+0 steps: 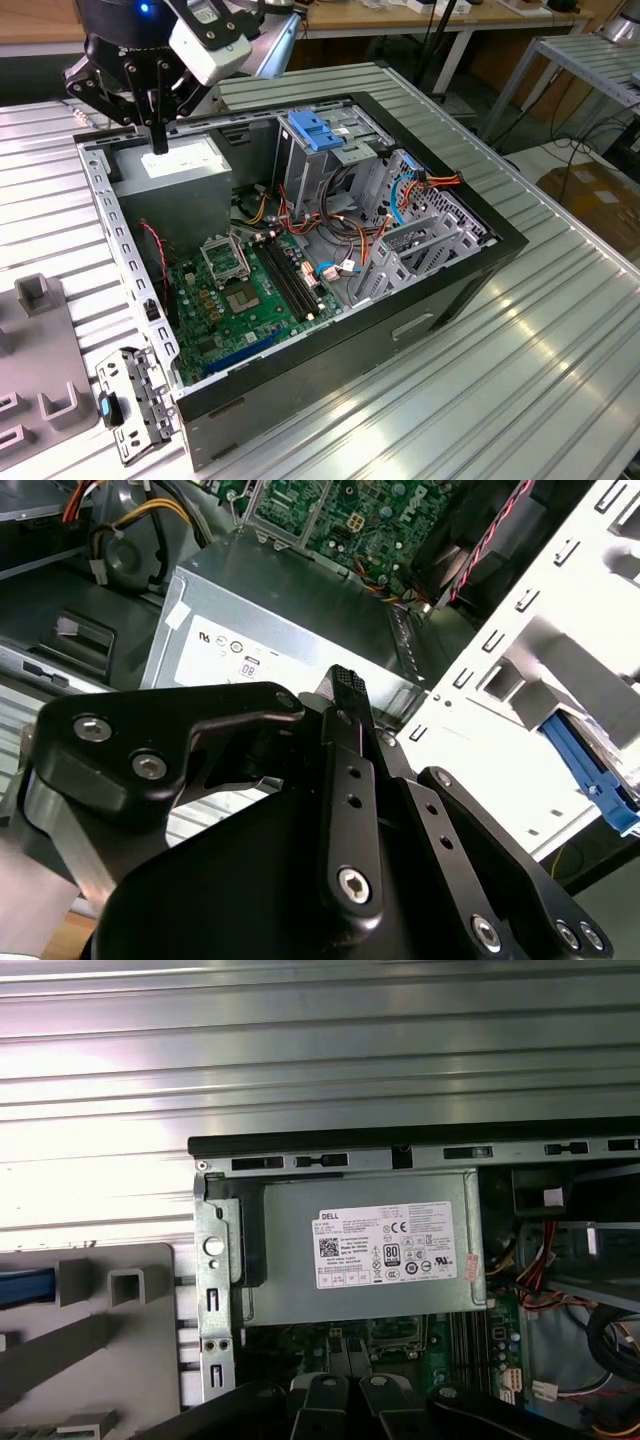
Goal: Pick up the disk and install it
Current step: 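Reach for the disk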
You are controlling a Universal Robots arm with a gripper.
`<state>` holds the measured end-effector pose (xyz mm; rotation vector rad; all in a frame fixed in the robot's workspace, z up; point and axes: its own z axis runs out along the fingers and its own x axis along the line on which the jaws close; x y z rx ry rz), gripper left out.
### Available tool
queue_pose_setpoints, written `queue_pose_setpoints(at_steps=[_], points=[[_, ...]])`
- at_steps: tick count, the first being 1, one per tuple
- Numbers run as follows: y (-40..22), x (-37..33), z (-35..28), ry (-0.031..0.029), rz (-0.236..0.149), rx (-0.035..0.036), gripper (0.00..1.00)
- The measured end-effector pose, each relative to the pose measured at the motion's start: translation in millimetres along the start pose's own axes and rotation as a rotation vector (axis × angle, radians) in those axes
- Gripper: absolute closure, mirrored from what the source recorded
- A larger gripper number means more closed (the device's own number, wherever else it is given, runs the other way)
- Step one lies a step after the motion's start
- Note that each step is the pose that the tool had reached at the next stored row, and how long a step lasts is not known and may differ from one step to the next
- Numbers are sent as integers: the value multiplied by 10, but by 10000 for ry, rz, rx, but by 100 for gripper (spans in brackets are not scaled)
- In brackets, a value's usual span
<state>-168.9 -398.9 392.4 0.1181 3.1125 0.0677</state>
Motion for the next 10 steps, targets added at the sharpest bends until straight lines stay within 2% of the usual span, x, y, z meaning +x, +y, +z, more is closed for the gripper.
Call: queue_pose_setpoints(at_steps=[10], points=[[-10, 135, -3, 0, 0, 0, 89]])
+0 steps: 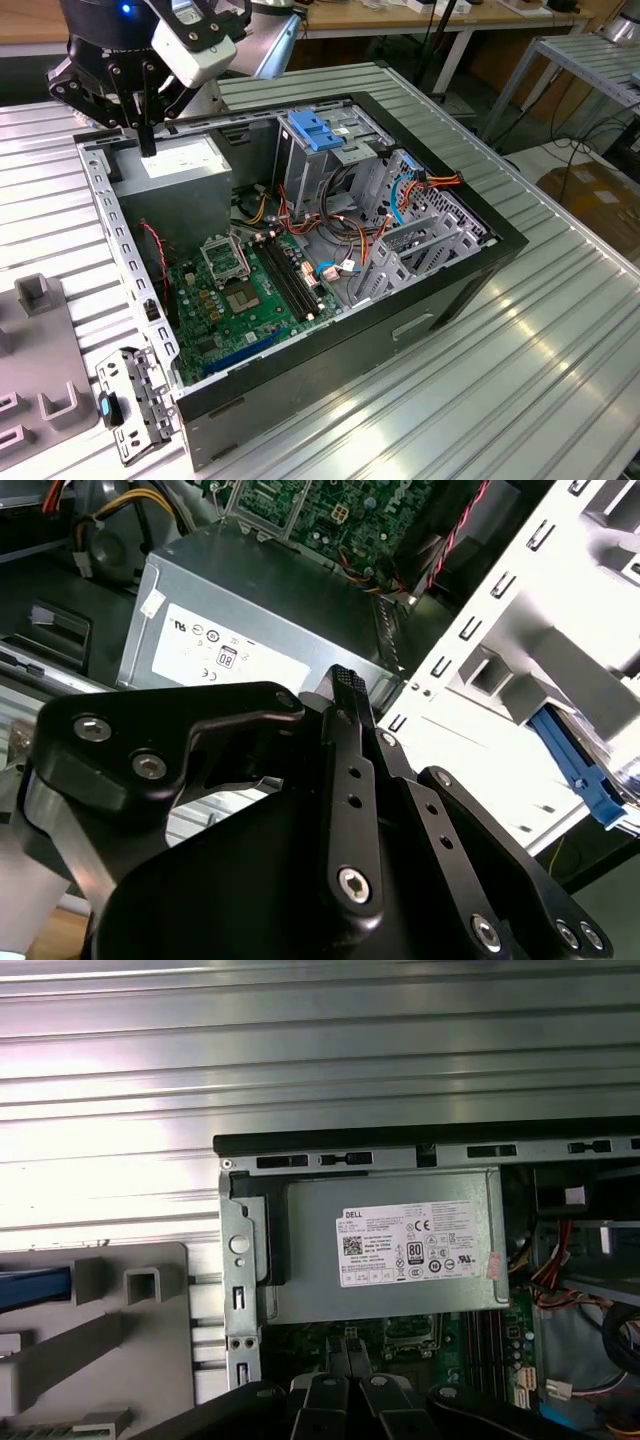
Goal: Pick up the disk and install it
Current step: 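Reach for the disk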
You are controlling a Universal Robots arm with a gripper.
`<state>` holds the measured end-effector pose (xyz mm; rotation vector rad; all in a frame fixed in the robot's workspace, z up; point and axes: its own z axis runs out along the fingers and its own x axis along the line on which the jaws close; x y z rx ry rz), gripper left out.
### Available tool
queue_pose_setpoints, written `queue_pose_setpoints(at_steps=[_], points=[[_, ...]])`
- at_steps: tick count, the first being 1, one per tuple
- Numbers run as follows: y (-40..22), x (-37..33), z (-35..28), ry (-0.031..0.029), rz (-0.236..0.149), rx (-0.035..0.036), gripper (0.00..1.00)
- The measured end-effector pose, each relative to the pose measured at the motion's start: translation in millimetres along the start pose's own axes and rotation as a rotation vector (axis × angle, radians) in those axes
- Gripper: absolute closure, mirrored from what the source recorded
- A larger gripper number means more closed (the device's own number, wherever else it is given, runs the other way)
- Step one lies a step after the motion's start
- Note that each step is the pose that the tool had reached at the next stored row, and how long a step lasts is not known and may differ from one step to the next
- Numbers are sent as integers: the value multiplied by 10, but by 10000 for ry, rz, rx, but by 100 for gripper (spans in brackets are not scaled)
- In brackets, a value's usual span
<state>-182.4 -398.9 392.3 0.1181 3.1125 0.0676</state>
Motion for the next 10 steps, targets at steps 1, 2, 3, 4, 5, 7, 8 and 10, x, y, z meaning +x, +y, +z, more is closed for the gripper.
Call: queue_pose_setpoints(at_steps=[1, 2, 3, 4, 5, 7, 8, 10], points=[[-1, 13, 0, 0, 0, 0, 89], [-2, 27, -1, 0, 0, 0, 89], [-3, 44, -1, 0, 0, 0, 89], [-6, 76, -2, 0, 0, 0, 89], [-7, 91, -2, -1, 0, -1, 89], [-10, 126, -3, 0, -1, 0, 89], [-11, 140, -3, 0, 0, 0, 89], [-12, 163, -4, 0, -1, 0, 89]])
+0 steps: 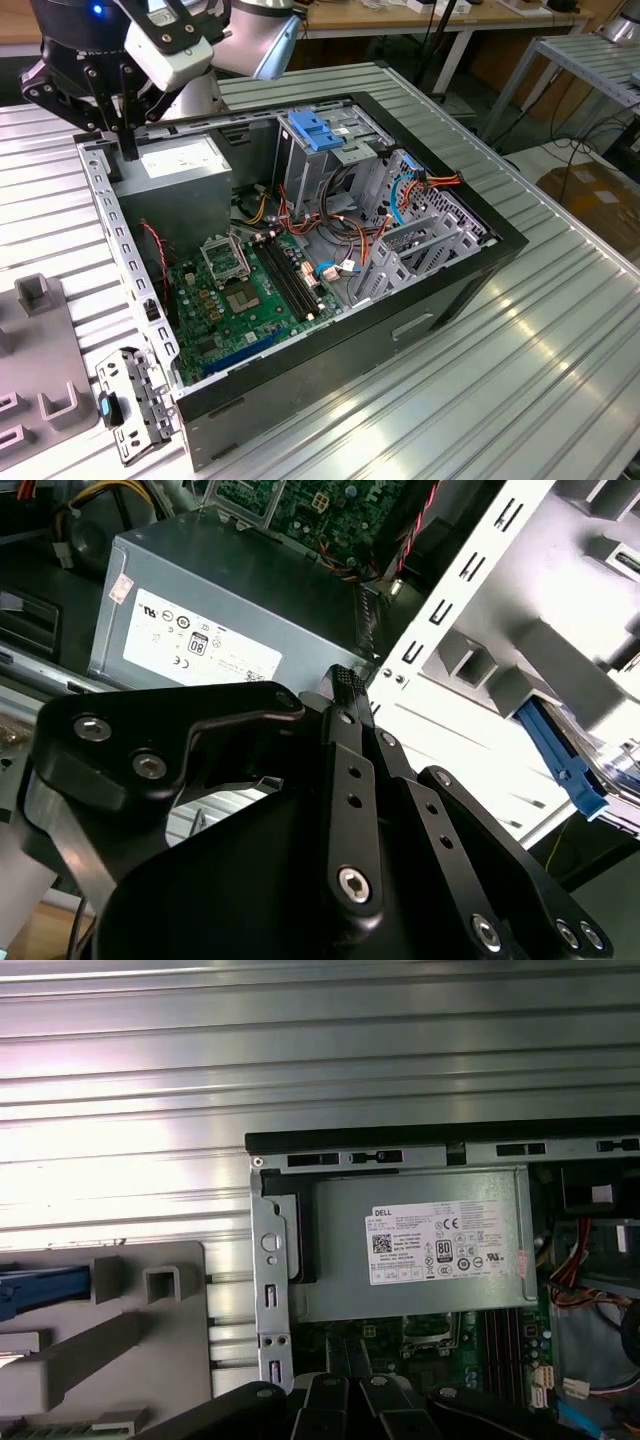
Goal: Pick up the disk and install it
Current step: 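Reach for the disk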
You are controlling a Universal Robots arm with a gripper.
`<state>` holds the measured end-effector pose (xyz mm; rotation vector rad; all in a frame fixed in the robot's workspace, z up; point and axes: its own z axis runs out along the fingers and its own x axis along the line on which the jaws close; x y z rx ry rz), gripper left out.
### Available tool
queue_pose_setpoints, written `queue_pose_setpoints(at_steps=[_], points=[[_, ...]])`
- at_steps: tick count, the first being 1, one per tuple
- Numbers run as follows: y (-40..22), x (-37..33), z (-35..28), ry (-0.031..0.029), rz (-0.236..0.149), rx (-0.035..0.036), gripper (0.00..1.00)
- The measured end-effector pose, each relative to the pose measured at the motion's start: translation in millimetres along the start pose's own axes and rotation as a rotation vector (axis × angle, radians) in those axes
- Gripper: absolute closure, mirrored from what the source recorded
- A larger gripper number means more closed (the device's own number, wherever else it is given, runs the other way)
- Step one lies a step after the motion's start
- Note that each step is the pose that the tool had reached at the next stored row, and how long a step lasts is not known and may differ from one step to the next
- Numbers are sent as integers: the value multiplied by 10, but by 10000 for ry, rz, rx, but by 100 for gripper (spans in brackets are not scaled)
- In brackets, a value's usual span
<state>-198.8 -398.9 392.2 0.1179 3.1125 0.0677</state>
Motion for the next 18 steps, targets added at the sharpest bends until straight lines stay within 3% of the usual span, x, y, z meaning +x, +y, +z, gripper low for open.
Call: queue_pose_setpoints(at_steps=[18], points=[[-19, 258, -6, 0, 1, 0, 89]])
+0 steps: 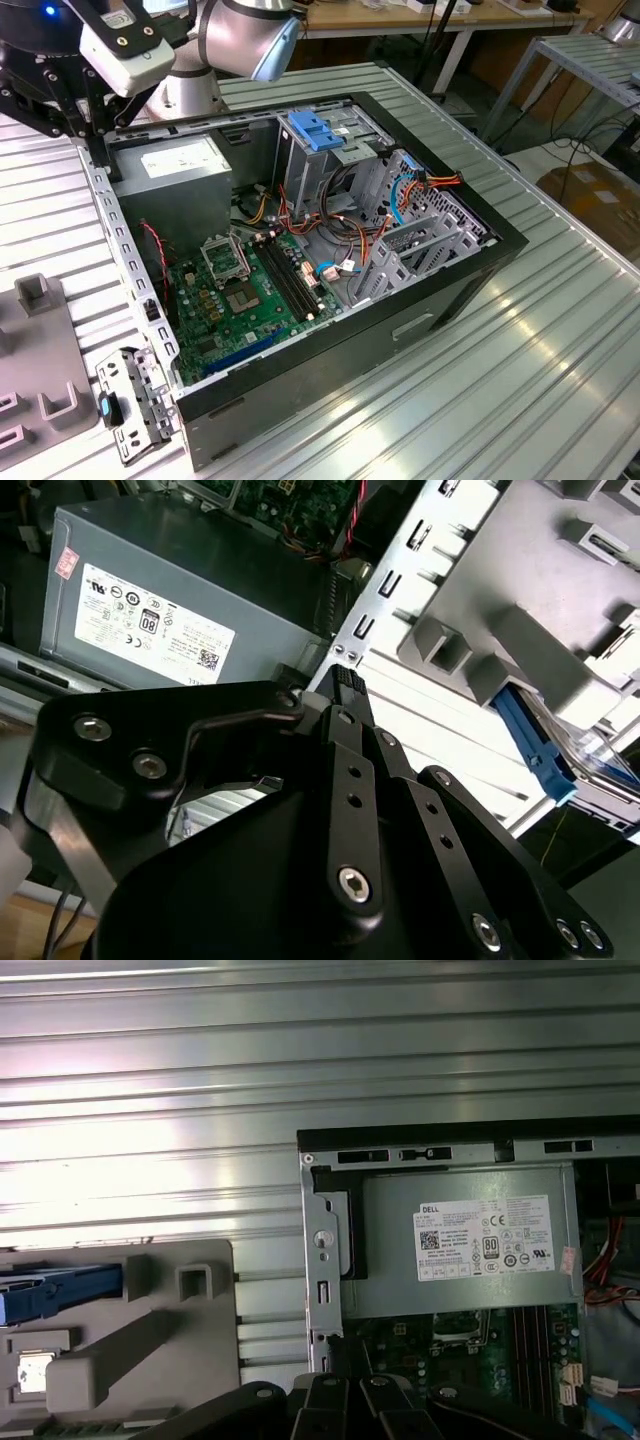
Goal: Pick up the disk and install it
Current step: 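Reach for the disk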
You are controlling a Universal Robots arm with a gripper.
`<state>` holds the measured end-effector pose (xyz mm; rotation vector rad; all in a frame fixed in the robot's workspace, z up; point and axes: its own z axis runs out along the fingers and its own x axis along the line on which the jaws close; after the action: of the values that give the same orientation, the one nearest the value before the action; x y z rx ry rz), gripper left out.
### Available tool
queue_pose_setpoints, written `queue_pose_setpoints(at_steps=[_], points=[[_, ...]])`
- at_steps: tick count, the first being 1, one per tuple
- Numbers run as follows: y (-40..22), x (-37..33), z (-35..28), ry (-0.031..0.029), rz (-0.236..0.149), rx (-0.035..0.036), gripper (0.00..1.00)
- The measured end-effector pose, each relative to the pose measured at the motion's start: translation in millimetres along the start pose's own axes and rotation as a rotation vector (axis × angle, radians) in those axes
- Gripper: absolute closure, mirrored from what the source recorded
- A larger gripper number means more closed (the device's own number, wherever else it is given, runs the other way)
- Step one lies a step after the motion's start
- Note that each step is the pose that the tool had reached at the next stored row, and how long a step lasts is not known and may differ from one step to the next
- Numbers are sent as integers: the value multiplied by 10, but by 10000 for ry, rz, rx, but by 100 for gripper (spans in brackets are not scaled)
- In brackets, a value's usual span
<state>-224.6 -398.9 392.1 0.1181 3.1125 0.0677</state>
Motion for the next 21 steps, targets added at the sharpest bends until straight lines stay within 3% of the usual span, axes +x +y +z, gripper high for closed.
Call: queue_pose_setpoints(at_steps=[10, 21], points=[[-10, 132, -3, 0, -1, 0, 89], [15, 327, -5, 0, 4, -2, 89]])
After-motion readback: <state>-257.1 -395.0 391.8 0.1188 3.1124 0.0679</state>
